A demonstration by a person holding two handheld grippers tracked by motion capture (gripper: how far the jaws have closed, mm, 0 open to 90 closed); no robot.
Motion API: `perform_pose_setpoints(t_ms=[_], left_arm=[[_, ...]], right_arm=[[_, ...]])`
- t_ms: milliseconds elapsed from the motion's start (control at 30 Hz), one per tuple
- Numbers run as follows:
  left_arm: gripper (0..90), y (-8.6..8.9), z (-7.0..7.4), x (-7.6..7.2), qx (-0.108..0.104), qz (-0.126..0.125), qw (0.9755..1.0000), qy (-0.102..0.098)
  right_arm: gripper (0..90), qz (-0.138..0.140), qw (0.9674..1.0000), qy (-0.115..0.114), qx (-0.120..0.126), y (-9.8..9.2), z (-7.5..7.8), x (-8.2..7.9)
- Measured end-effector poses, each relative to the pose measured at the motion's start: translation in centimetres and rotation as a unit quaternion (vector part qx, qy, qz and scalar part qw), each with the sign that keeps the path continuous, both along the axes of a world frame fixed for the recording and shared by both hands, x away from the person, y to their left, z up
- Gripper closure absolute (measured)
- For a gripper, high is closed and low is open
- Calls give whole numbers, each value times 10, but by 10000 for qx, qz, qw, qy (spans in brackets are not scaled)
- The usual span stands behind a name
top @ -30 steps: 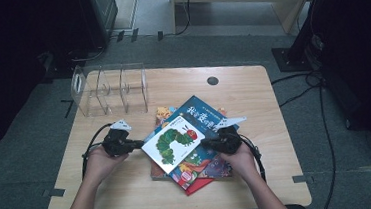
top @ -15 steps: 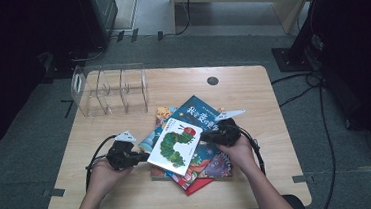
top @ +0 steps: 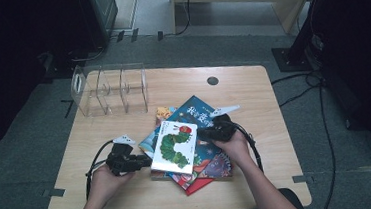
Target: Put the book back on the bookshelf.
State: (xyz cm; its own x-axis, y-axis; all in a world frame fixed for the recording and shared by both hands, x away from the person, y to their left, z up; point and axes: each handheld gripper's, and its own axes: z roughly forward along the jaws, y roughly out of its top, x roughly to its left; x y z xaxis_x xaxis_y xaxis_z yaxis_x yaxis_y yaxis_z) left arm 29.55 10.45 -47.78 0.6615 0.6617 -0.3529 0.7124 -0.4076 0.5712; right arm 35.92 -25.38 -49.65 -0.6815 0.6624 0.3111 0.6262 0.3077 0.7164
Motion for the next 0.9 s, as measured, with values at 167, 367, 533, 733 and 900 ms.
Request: perform_pose_setpoints(t_ms=[167, 367, 533, 733, 900], left_arm=[[418, 7, 2, 4, -7, 368, 9993, -50], [278, 6, -6, 13, -259, 618, 9972, 343], [250, -4, -8, 13, -265, 663, 9969, 345], [213, -6, -7, 13, -343, 725, 9960, 383], [215, -5, -7, 15, -408, 714, 9954, 481]], right_arm=[[898, 21, 10000, -61, -41, 3, 0, 0], [899, 161, 9999, -50, -18, 14, 0, -3], [898, 359, 9993, -6, -98, 21, 2, -12], [900, 565, 9981, -98, -228, 23, 3, -27], [900, 716, 9972, -44, -220, 29, 3, -34]])
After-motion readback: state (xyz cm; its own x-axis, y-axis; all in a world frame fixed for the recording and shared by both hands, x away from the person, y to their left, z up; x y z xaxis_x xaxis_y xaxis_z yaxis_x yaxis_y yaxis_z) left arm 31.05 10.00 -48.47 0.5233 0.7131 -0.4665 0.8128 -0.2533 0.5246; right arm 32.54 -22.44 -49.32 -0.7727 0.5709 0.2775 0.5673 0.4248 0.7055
